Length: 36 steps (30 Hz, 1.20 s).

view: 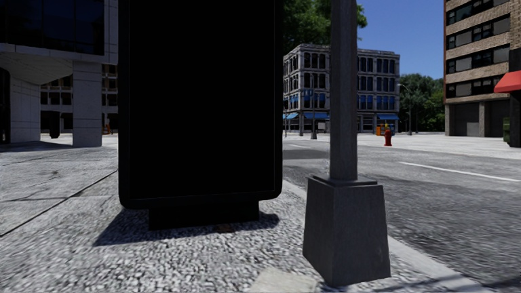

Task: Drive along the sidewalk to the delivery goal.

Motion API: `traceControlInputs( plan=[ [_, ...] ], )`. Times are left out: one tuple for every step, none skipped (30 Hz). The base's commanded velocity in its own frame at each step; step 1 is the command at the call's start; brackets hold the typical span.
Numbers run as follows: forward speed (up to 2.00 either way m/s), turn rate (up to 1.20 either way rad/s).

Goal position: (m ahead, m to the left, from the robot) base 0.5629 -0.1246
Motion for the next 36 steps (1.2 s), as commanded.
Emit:
traceControlInputs(
  plan=[
    [0.81,0.25],
    [0.79,0.14],
    [0.73,0.03],
    [0.58,0.0],
    [0.3,0.0],
    [0.3,0.0],
    [0.0,0.0],
    [0.0,0.0],
    [0.0,0.0],
    [0.0,0.0],
    [0.0,0.0],
    [0.0,0.0],
    [0.0,0.0],
    [0.0,0.0],
    [0.0,0.0],
    [0.0,0.0],
    [0.0,0.0],
    [0.0,0.0],
    [0.0,0.0],
    [0.0,0.0],
    [0.0,0.0],
    [0.0,0.0],
    [0.0,0.0],
    [0.0,0.0],
    [0.0,0.0],
    [0.0,0.0],
    [0.0,0.0],
    [0.0,0.0],
    [0.0,0.0],
    [0.0,0.0],
    [0.0,0.0],
    [0.0,0.0],
    [0.0,0.0],
    [0.0,0.0],
    [0.0,0.0],
    [0.0,0.0]
  ],
)
